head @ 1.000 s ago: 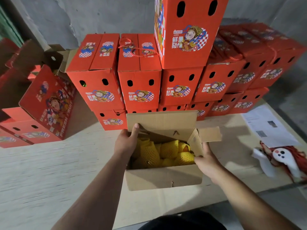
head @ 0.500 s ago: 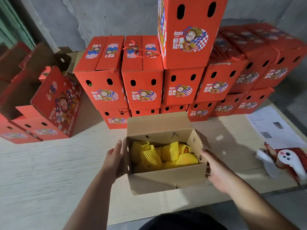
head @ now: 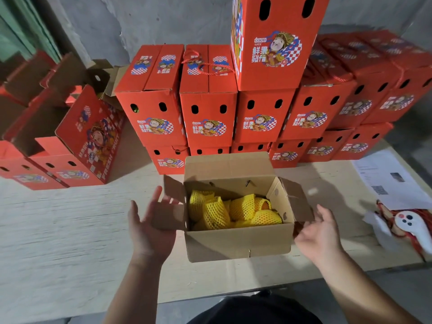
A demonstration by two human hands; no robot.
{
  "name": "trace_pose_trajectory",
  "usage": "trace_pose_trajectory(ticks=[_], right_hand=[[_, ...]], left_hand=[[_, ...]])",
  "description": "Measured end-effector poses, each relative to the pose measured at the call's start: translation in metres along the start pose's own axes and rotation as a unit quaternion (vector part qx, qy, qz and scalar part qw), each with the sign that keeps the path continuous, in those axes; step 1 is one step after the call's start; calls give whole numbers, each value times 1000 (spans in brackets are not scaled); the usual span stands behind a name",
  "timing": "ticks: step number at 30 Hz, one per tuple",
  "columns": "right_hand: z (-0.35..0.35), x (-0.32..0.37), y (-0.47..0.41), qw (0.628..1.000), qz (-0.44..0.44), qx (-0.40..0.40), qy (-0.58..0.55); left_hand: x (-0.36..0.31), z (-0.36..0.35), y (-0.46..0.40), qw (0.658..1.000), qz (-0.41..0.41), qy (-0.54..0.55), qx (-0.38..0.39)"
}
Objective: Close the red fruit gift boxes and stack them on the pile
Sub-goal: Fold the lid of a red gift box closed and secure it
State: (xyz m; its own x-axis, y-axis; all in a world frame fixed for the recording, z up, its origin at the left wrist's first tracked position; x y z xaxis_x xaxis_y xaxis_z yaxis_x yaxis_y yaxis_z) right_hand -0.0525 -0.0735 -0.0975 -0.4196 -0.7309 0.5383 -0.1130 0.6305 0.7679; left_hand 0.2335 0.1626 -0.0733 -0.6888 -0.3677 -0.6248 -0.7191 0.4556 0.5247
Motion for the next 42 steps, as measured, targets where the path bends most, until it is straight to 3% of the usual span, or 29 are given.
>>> trace_pose_trajectory(ticks=[3,5,6,7,9,10,11,13,16,18,19,21,22,23,24,25,27,30,33,35,37,38,40,42], right_hand=[[-7,10,3,999,8,11,-45],[-15,14,8,998,13,6,-69],[-18,14,10,997,13,-3,-79],[-21,13,12,996,8,-13,-89],[-21,11,15,995,-1,-29,-100],[-20,10,16,995,-5,-27,-99],[-19,10,16,995,-7,-19,-100],[-15,12,17,994,-7,9,-104],[-9,16,19,992,-5,51,-118],[-9,17,19,991,9,89,-101],[-15,16,20,992,34,106,-61],[-33,10,25,964,172,115,166],[-42,6,25,899,280,99,322],[-48,2,21,796,384,91,460],[-52,-3,16,694,448,89,556],[-54,-8,13,620,473,94,619],[-53,-18,9,546,482,100,678],[-49,-21,7,493,496,87,709],[-50,-17,5,491,473,92,726],[-47,-16,6,522,472,121,700],[-37,-12,9,564,484,158,650],[-30,-10,10,566,500,171,633],[-13,-4,13,533,541,184,624],[2,4,15,501,578,195,614]], left_hand=[[5,-20,8,996,-8,-49,72],[10,-31,13,983,-30,-161,85],[14,-36,15,959,-65,-260,88],[17,-39,14,915,-118,-375,85],[28,-37,7,753,-277,-595,56],[34,-36,6,677,-333,-655,48],[39,-35,6,626,-365,-688,39],[50,-34,9,579,-398,-711,9],[49,-36,7,567,-412,-713,-14],[47,-37,4,534,-398,-746,12],[47,-37,2,505,-393,-768,28],[47,-36,-1,470,-394,-789,39],[47,-36,-2,469,-397,-788,39],[47,-36,-1,473,-397,-785,37],[47,-37,-1,477,-394,-785,37],[47,-37,-1,477,-393,-785,37],[46,-36,2,484,-396,-779,41],[44,-35,5,523,-417,-741,57],[43,-33,0,574,-388,-718,72],[41,-29,-2,639,-362,-675,66],[42,-19,-2,732,-345,-587,37],[44,-13,0,777,-318,-543,11],[48,1,7,844,-243,-476,-44],[47,7,14,867,-205,-451,-56]])
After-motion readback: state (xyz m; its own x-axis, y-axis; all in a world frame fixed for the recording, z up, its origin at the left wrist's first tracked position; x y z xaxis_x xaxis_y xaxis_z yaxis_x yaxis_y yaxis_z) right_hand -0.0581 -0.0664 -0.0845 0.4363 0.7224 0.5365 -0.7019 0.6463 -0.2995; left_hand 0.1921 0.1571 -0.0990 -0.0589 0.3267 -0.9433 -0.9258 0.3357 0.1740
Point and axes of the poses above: each hand's wrist, its own y-axis away from the middle knuckle, its own z-axis out of the back of the hand, x = y × z, the point moved 1 cm from there along -y, towards the middle knuckle, and after that the axes turned 12 degrees about -x, right-handed, at the moved point
